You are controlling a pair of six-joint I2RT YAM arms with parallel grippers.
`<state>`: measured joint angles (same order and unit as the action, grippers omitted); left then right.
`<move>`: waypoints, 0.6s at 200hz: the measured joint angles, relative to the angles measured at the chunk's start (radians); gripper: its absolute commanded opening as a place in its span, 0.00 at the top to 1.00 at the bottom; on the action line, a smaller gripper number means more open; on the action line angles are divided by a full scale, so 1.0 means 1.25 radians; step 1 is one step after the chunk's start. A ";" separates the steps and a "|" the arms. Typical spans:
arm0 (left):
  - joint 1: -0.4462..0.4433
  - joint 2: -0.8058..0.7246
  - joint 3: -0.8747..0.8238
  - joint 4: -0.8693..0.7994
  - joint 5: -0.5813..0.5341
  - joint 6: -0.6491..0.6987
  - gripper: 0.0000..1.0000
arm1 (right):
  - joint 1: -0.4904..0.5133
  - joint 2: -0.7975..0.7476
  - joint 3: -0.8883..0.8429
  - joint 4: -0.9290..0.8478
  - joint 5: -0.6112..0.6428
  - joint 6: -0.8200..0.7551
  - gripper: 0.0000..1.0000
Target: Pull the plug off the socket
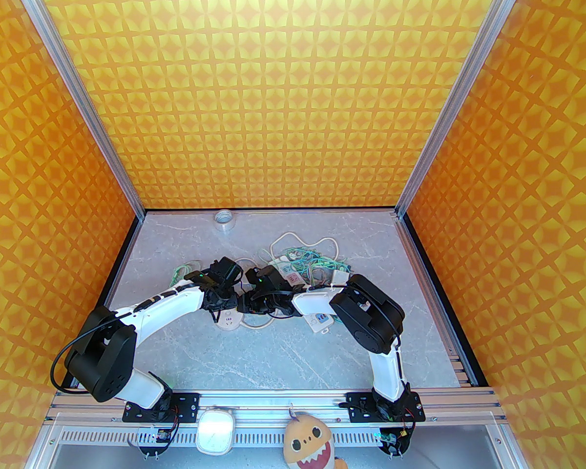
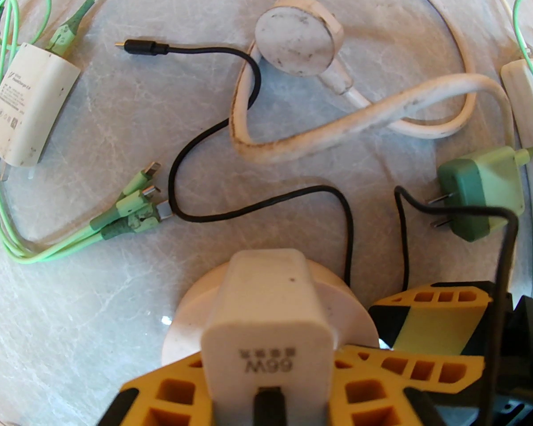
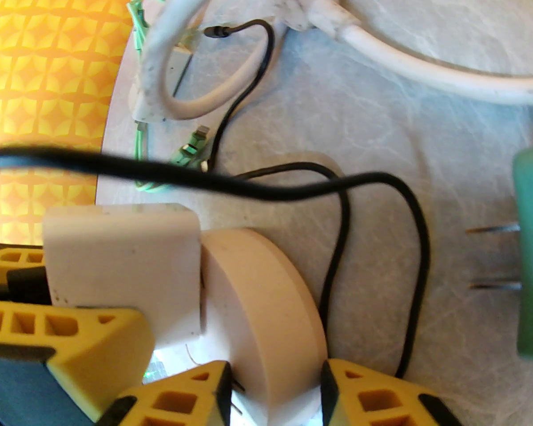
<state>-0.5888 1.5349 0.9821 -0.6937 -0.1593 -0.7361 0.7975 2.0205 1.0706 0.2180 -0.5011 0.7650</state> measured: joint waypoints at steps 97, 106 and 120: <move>-0.012 0.016 0.025 -0.042 -0.029 -0.007 0.97 | 0.001 0.027 0.080 -0.100 0.012 -0.013 0.75; -0.011 0.016 0.026 -0.045 -0.029 -0.010 0.97 | 0.001 0.028 0.086 -0.109 0.012 -0.015 0.75; -0.007 0.016 0.027 -0.045 -0.026 -0.015 0.98 | 0.002 0.028 0.092 -0.118 0.015 -0.015 0.75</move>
<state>-0.5976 1.5543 1.0153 -0.7502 -0.1917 -0.7547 0.7994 2.0560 1.1851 0.0700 -0.4820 0.7464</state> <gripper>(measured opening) 0.288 0.254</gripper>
